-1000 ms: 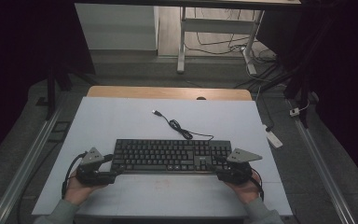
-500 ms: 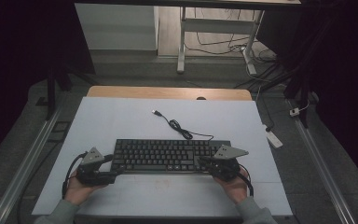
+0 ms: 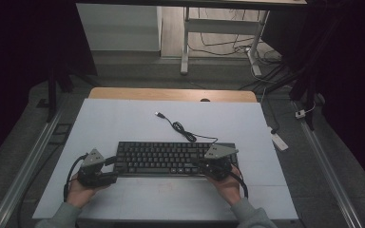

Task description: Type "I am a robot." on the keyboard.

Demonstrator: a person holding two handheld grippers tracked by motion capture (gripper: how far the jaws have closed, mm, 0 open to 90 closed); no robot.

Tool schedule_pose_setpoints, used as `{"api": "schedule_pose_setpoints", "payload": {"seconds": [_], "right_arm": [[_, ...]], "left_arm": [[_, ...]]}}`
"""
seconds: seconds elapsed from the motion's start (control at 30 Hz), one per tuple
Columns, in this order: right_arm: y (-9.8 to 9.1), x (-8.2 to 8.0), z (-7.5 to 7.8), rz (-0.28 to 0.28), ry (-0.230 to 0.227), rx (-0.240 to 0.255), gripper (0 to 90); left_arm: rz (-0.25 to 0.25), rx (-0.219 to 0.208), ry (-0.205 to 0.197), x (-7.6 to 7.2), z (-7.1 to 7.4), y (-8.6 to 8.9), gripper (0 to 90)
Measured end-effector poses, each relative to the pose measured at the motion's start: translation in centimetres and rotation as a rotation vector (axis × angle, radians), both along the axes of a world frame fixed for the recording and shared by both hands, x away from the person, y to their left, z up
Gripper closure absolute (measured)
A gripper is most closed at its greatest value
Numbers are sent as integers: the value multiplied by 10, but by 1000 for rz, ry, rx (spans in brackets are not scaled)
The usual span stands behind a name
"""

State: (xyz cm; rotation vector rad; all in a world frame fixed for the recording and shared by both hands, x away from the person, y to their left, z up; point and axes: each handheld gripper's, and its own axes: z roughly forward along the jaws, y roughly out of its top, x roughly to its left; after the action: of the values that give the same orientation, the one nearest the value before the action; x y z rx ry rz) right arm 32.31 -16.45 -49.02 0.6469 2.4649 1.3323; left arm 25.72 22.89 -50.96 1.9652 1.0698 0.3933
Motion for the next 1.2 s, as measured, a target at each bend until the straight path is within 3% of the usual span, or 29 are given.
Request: {"api": "schedule_pose_setpoints", "payload": {"seconds": [0.17,0.53,1.2], "right_arm": [[10,4,0,12,-2,-2,894],[32,16,-1,25,22,12,893],[63,32,-9,39,36,-15,875]], "left_arm": [[7,6,-13,0,0,0,541],[14,24,-14,5,-1,1,881],[48,92,38,22,-14,-2,886]]}}
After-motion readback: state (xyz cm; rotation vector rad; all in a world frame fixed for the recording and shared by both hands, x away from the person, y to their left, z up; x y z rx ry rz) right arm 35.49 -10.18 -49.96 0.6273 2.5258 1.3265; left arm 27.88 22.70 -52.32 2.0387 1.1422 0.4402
